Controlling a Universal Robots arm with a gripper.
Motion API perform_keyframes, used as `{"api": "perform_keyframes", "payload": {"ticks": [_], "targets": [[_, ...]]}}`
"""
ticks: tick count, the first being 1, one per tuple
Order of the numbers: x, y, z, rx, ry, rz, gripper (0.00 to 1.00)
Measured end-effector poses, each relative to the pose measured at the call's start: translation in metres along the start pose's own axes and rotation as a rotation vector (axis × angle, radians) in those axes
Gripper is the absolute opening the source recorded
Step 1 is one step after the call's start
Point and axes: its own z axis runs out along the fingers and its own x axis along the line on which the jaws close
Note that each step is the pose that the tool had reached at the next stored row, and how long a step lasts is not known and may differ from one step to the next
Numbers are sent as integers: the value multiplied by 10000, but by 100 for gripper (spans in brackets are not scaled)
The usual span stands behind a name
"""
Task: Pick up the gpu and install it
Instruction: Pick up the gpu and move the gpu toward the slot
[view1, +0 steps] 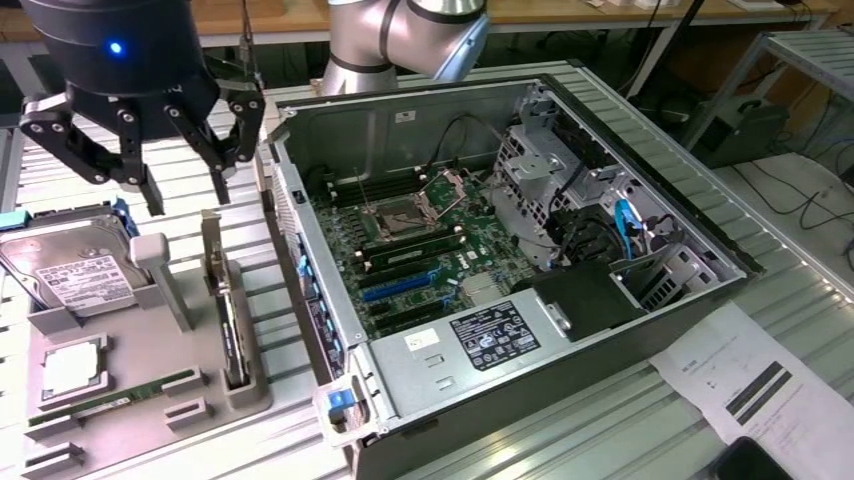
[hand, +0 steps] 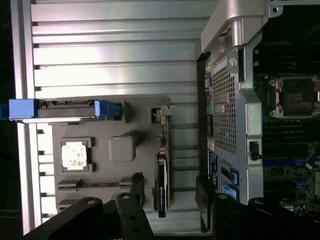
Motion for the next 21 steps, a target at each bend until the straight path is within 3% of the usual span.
{"api": "perform_keyframes", "payload": {"ticks": [4, 9, 17, 21], "targets": [[0, -67, 70, 2, 2, 0, 54], [-5, -272, 171, 0, 0, 0, 54], [-2, -287, 319, 2, -1, 1, 54], [0, -290, 385, 94, -3, -2, 54]]}}
